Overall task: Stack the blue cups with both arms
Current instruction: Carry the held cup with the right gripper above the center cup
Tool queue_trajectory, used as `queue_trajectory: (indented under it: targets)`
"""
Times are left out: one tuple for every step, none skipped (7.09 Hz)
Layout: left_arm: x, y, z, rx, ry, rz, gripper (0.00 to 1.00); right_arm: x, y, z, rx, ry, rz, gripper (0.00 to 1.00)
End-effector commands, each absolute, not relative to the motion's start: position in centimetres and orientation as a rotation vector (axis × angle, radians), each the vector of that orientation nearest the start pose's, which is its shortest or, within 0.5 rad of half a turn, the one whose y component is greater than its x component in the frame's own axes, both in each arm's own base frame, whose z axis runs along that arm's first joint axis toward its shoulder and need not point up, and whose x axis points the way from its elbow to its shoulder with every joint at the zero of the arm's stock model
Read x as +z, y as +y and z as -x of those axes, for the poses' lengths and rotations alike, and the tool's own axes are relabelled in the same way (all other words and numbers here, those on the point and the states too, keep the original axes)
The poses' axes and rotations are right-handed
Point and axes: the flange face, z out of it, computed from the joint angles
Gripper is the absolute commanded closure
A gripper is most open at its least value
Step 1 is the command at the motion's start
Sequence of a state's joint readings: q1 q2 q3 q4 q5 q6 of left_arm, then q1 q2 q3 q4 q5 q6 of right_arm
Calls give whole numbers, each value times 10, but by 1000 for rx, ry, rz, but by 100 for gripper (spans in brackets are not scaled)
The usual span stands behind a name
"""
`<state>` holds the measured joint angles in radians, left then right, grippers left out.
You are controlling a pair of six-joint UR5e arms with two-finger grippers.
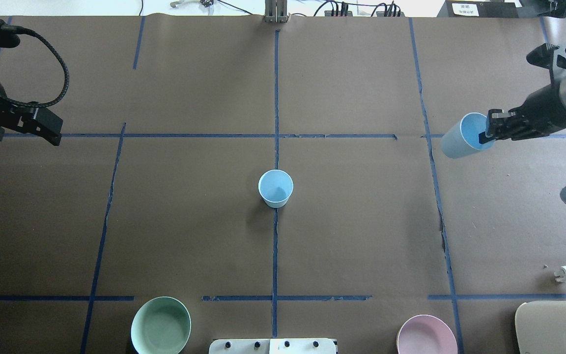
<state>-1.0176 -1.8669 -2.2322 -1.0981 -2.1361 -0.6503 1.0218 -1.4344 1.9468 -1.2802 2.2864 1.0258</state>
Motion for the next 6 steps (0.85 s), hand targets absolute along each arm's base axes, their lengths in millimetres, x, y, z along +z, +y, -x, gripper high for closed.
queue_trajectory:
  targets:
    - [326,-480,-141,120,696,-60,0,283,-486,276,201,-1091,-12,100]
    - [355,-500,-118,150,673,-55,0,247,-487,302,211,-1063,-3,100]
    - [383,-518,-92,185,666,-50,0,209,-473,334,204,-999,-22,100]
    - [411,-533,-70,220,663,-38,0,179,-453,366,178,-950,-44,100]
    - [432,-542,-53,245,657,-29,0,161,-432,399,147,-926,-63,100]
    - [447,-550,-39,261,654,-35,0,153,-406,433,131,-909,-89,100]
